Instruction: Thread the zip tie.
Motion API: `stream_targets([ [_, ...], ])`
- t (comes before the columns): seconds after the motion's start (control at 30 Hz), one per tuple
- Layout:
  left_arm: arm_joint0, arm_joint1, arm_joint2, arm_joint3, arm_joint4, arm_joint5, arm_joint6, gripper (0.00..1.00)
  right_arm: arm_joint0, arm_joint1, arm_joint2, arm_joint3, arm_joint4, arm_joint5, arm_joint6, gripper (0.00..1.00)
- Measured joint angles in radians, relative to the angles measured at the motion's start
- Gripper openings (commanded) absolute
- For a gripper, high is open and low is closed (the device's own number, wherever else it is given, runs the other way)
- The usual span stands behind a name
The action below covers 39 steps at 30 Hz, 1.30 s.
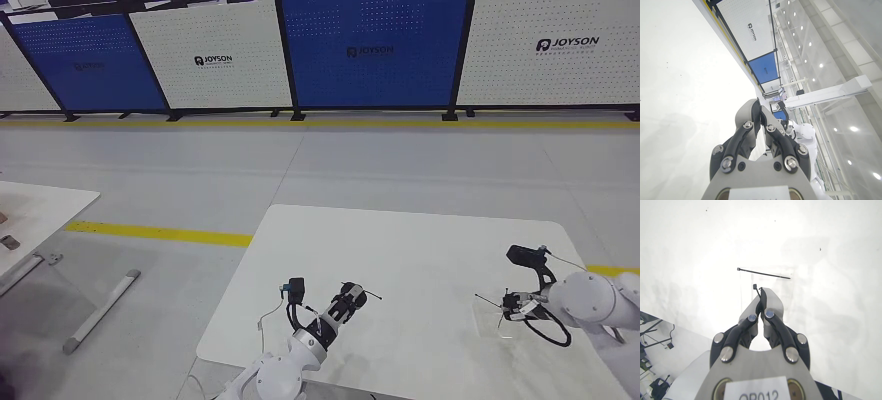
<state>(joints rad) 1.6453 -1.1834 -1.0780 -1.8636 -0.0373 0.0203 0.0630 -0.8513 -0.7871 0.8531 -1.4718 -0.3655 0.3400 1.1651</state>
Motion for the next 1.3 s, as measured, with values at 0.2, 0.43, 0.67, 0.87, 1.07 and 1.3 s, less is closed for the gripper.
stream_targets([
  [0.2,0.0,0.0,0.0,0.0,0.0,0.0,0.0,0.0,-0.022,0.001,0.024,-0.005,0.028,-0.024,-0.055,0.0],
  [0.43,0.0,0.0,0.0,0.0,0.0,0.0,0.0,0.0,-0.159,0.028,0.165,-0.127,0.117,-0.095,-0.246,0.0],
  [0.67,0.0,0.0,0.0,0.0,0.0,0.0,0.0,0.0,-0.278,0.046,0.258,-0.197,0.192,-0.208,-0.332,0.0],
  [0.87,0.0,0.0,0.0,0.0,0.0,0.0,0.0,0.0,-0.276,0.046,0.256,-0.196,0.186,-0.2,-0.331,0.0],
  [1.07,0.0,0.0,0.0,0.0,0.0,0.0,0.0,0.0,-0.276,0.046,0.256,-0.196,0.187,-0.2,-0.331,0.0],
  [1.3,0.0,0.0,0.0,0.0,0.0,0.0,0.0,0.0,-0.42,0.048,0.324,-0.282,0.227,-0.262,-0.548,0.0],
])
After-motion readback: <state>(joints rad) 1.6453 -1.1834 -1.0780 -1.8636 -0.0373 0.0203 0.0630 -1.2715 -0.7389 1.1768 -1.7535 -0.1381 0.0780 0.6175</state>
